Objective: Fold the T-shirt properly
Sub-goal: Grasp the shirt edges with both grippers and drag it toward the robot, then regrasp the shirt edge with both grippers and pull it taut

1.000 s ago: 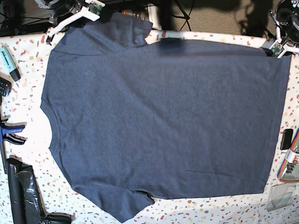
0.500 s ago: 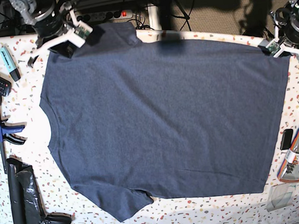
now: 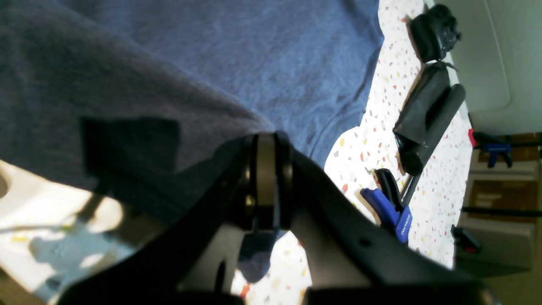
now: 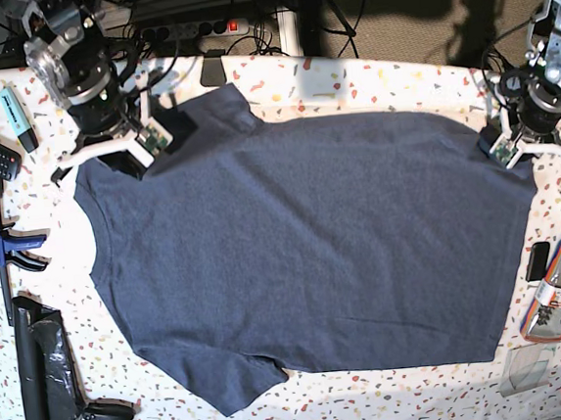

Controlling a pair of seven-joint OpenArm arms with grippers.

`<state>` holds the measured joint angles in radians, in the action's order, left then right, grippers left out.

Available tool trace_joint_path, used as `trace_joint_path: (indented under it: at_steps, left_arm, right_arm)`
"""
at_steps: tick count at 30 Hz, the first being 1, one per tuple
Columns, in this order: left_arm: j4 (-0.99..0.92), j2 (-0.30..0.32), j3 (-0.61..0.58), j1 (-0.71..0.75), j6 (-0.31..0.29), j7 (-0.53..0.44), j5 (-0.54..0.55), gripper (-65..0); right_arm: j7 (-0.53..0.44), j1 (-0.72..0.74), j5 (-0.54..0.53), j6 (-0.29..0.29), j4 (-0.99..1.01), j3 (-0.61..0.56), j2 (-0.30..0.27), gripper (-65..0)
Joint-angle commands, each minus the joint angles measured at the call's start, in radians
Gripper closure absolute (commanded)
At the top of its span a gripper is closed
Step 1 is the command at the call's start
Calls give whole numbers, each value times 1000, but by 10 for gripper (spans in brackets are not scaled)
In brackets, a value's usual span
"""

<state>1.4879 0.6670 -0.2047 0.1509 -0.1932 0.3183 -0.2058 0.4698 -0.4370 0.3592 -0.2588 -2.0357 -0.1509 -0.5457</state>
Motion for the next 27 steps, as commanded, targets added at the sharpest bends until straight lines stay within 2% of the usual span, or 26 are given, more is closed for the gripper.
trace_joint_path:
  at_steps: [1,13,15,20,27]
  left_arm:
    - [4,15,10,-30,18,-11,-3,0]
    - [-23,6,9,-163,12,29,-2,0]
    - [-24,6,9,-166,-8,21,-3,0]
    - [-92,2,9,-187,-10,-26,-3,0]
    - [-219,-53,8,-253,-47,-87,-3,0]
  right_arm:
    - [-18,17,-2,15,0,7,-7,0]
    - [-25,193,-57,12,187,6,65,0]
    - [-26,210,-62,11,205,6,79,0]
    - [-32,236,-80,-3,219,6,99,0]
    - [-37,246,-83,-3,229,6,105,0]
